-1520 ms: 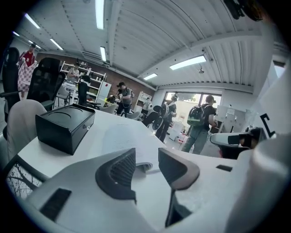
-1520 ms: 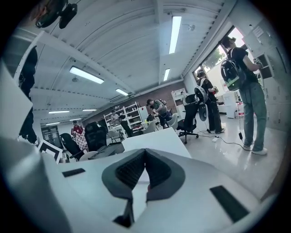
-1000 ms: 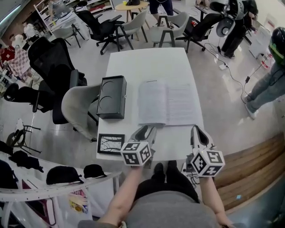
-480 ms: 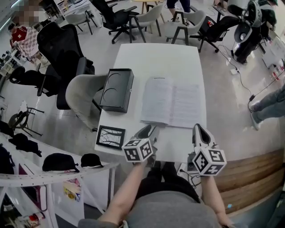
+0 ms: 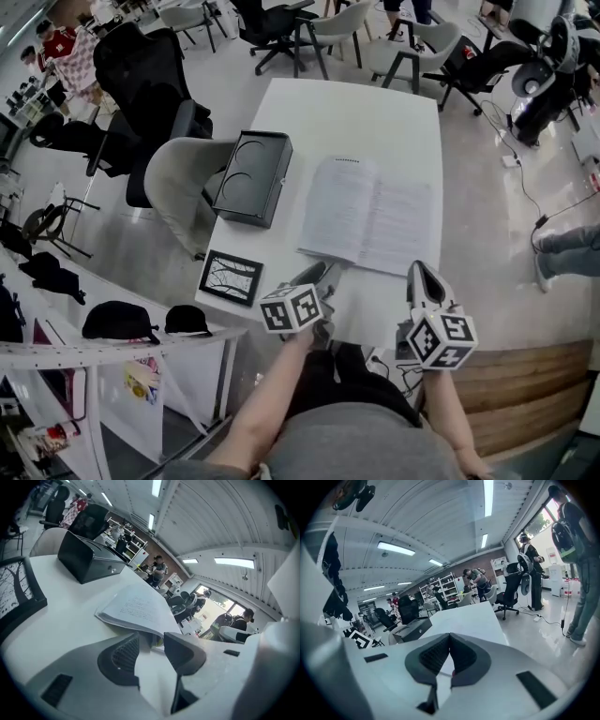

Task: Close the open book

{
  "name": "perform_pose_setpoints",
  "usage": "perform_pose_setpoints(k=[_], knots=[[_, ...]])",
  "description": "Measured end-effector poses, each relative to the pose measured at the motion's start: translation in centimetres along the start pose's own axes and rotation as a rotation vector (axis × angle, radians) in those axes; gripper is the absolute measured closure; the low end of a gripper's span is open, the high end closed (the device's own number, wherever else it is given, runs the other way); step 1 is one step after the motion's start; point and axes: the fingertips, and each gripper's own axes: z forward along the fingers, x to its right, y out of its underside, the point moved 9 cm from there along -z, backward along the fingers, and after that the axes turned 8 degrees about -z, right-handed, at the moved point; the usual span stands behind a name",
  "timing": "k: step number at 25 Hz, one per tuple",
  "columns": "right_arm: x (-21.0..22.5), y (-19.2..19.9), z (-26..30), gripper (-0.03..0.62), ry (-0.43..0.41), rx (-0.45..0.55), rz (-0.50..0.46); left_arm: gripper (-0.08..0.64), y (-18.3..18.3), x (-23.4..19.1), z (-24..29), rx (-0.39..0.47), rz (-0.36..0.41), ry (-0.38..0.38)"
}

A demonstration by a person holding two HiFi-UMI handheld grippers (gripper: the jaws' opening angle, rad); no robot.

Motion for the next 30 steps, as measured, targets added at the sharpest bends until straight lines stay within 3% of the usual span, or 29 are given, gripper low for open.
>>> perform_pose_setpoints(k=[22,30], knots=[[1.1,-0.6,3.4,0.588,-0.078,-0.077,-0.046,0.388,-0.5,-0.7,2.6,0.072,-0.350,0.129],[1.0,-0.7,3.7,0.588,-0.075,-0.090,-0.044,0.388,-1.0,-2.0,3.1,0.114,-0.551,0.183]])
